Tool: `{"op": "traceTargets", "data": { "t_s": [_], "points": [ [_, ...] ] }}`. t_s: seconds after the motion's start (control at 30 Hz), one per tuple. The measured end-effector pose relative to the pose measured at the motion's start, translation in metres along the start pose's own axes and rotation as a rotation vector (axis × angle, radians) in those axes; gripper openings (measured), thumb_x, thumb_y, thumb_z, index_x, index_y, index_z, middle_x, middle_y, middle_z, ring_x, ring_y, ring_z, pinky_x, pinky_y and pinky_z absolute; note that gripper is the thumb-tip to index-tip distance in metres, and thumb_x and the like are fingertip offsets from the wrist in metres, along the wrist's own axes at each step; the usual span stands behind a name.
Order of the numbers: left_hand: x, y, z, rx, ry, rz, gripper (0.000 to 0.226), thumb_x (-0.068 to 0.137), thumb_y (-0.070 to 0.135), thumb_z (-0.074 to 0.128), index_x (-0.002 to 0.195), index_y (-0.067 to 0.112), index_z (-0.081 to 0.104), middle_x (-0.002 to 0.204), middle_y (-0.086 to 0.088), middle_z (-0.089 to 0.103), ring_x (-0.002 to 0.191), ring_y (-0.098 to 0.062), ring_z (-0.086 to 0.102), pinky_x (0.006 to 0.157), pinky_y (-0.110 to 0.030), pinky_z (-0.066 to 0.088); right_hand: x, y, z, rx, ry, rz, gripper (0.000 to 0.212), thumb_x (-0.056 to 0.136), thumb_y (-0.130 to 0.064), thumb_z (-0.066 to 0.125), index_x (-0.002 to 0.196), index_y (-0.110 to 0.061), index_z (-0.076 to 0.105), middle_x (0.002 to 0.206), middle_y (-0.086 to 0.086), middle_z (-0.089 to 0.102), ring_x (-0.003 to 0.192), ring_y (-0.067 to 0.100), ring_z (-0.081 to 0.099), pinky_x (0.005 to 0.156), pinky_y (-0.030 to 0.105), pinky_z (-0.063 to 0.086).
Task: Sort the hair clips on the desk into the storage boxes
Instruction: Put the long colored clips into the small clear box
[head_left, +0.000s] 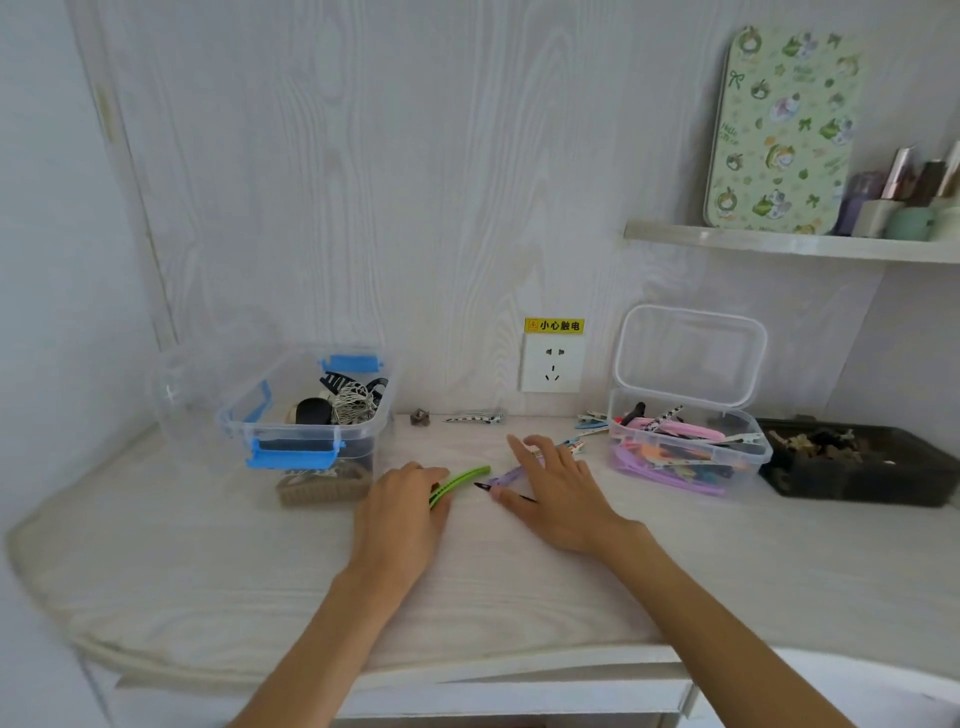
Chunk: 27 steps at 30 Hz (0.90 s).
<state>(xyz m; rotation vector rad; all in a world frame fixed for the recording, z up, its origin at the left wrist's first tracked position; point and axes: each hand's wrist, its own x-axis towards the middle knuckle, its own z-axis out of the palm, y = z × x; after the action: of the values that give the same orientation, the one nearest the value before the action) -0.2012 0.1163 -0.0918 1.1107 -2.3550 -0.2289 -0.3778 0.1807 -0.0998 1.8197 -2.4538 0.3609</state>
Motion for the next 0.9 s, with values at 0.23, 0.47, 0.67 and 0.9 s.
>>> {"op": "traceTargets", "data": {
  "t_s": [0.23,0.47,0.67,0.9],
  "points": [
    [-0.003,-0.006,-0.003,-0.098,0.073,-0.048,0.022,0.09,0.034,0.058,0.109,0.031,0.068,0.098,0.005,0.07,0.087,-0.018,0.065,0.067,-0.028,0.048,-0.001,-0.007,-0.003,0.087,0.24,-0.061,0.029,0.09,-0.042,0.052,0.104,-0.02,0.065,0.102,-0.002,0.063,0.101,0.019,0.049,0.079,0.029,0.033],
    [0.003,0.0,0.001,-0.244,0.06,0.041,0.018,0.088,0.025,0.063,0.103,0.028,0.072,0.096,0.007,0.072,0.087,-0.013,0.065,0.072,-0.027,0.049,-0.04,0.025,-0.028,0.003,0.042,-0.011,0.03,0.097,-0.037,0.042,0.106,-0.011,0.054,0.11,0.007,0.058,0.104,0.024,0.051,0.075,0.031,0.033],
    [0.029,0.029,0.018,-0.377,-0.018,0.091,0.013,0.084,0.028,0.067,0.095,0.031,0.074,0.09,0.013,0.073,0.087,-0.009,0.065,0.08,-0.03,0.049,-0.066,0.063,-0.049,-0.021,0.111,0.041,0.02,0.098,-0.036,0.038,0.094,-0.017,0.043,0.1,0.004,0.055,0.084,0.019,0.051,0.069,0.031,0.036],
    [0.08,0.085,0.017,-0.891,-0.034,-0.017,0.02,0.082,0.01,0.07,0.101,0.014,0.071,0.039,0.023,0.053,0.042,0.01,0.046,0.045,-0.004,0.032,-0.026,0.126,-0.091,0.299,0.562,0.118,0.017,0.093,-0.026,0.053,0.105,-0.015,0.057,0.078,0.004,0.066,0.069,0.021,0.062,0.064,0.035,0.048]
  ]
}}
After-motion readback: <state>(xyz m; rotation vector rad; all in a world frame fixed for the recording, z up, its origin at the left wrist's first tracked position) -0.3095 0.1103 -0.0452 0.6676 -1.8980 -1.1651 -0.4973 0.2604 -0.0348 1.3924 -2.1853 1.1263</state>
